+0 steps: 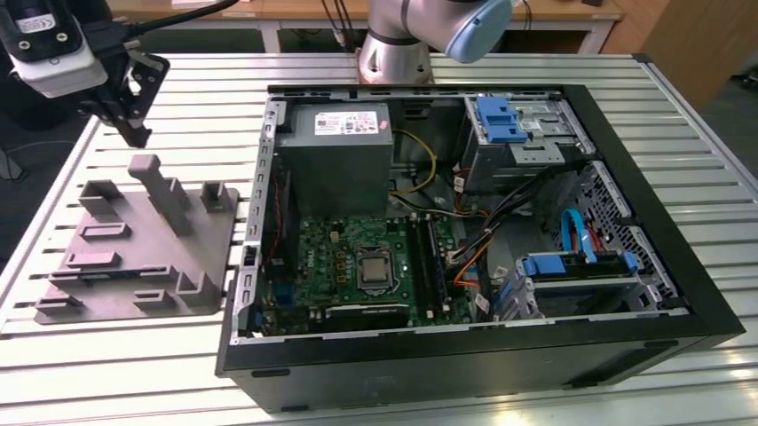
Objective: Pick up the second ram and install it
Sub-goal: 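Reach for the second ram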
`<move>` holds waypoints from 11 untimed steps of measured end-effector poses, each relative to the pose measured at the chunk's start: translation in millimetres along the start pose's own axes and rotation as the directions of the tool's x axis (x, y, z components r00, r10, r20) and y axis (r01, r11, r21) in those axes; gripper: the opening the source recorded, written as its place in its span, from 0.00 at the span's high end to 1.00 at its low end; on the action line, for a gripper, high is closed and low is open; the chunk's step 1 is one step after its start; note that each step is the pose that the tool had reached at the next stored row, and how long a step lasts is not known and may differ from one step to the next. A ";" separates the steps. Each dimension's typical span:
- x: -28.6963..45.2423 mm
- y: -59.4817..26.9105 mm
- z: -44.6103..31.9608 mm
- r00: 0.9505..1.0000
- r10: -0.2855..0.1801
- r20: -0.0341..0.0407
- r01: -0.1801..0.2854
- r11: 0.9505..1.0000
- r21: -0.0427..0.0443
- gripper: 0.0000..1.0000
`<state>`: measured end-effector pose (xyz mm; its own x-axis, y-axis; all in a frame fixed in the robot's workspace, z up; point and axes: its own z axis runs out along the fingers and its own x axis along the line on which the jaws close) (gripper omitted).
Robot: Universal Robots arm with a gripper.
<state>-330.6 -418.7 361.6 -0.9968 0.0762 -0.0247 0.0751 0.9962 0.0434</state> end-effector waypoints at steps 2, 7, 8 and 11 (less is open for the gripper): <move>1.8 -0.7 0.5 1.000 0.000 0.000 0.000 1.000 0.000 0.89; 6.1 -2.9 2.2 1.000 0.000 0.000 0.000 1.000 0.000 0.89; 7.0 -3.3 2.6 1.000 0.000 0.000 0.000 1.000 0.000 0.89; 10.3 -4.5 3.7 1.000 0.000 0.000 0.000 1.000 0.000 0.89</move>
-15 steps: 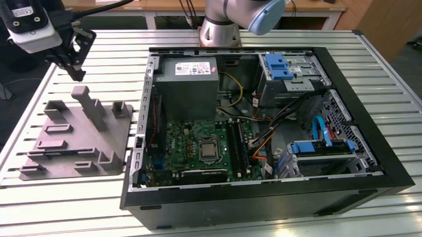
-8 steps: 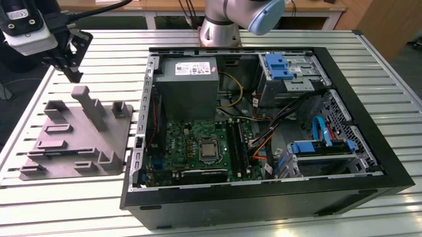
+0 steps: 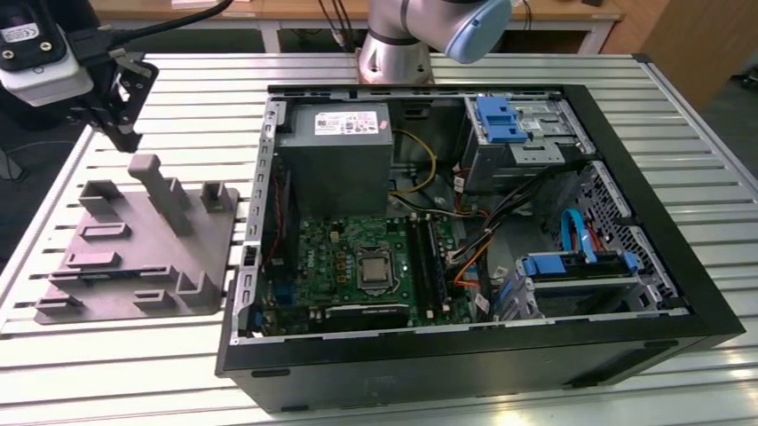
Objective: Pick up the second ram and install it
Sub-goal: 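Reach for the second ram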
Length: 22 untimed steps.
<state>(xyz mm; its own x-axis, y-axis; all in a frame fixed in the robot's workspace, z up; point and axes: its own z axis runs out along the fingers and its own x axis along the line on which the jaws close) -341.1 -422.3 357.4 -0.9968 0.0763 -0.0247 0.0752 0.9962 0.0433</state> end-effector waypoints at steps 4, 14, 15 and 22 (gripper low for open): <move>4.6 -1.4 1.7 1.000 0.000 0.000 0.000 1.000 0.000 0.89; 12.1 -3.4 5.4 1.000 0.000 0.000 0.000 1.000 0.000 0.89; 12.6 -3.6 5.8 1.000 0.000 0.000 0.000 1.000 0.000 0.89; 16.4 -4.6 9.1 1.000 0.000 0.000 0.000 1.000 0.000 0.89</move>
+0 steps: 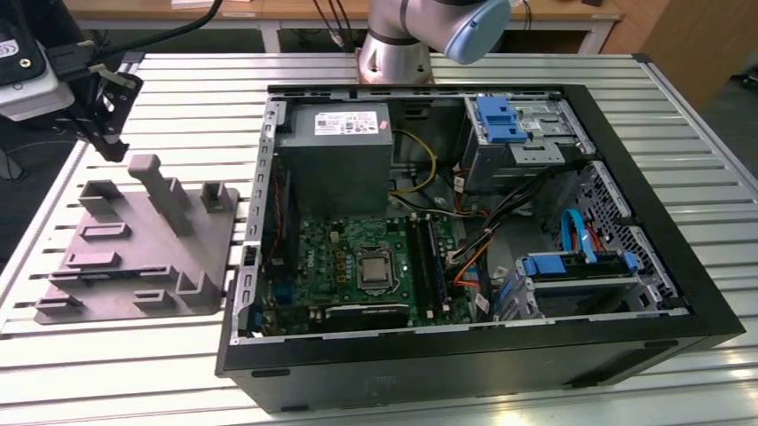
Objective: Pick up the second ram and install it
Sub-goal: 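Reach for the second ram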
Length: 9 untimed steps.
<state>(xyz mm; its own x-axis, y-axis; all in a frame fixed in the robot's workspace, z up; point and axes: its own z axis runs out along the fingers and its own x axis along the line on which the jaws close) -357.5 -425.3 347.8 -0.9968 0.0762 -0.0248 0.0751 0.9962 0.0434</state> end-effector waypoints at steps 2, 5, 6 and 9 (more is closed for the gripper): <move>1.3 -0.5 1.3 1.000 0.000 0.000 0.000 1.000 0.000 0.89; 2.8 -1.6 3.2 1.000 0.000 0.000 0.000 1.000 0.000 0.89; 3.1 -1.8 4.0 1.000 0.000 0.000 0.000 1.000 0.000 0.89; 3.9 -2.5 8.7 1.000 0.000 0.000 0.000 1.000 0.000 0.89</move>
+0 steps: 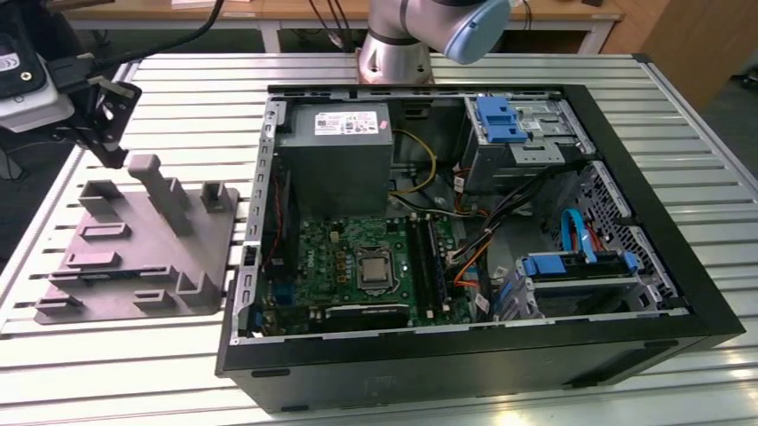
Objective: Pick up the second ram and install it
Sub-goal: 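Reach for the second ram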
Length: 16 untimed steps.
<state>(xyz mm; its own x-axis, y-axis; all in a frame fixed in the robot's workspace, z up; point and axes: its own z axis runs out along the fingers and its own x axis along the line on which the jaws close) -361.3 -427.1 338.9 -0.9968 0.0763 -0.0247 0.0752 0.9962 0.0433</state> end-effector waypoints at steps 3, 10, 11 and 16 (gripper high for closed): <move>0.9 -0.4 5.4 1.000 0.000 0.000 0.000 1.000 0.000 0.89; 17.4 -7.5 13.4 1.000 0.000 0.000 0.000 1.000 0.000 0.89; 19.0 -9.8 14.4 1.000 0.000 0.000 0.000 1.000 0.000 0.89; 20.7 -22.6 19.7 1.000 0.000 -0.010 0.000 1.000 0.001 0.89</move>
<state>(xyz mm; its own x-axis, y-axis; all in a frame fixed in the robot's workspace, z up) -383.1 -447.2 317.8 -0.9970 0.0759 -0.0143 0.0753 0.9963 0.0422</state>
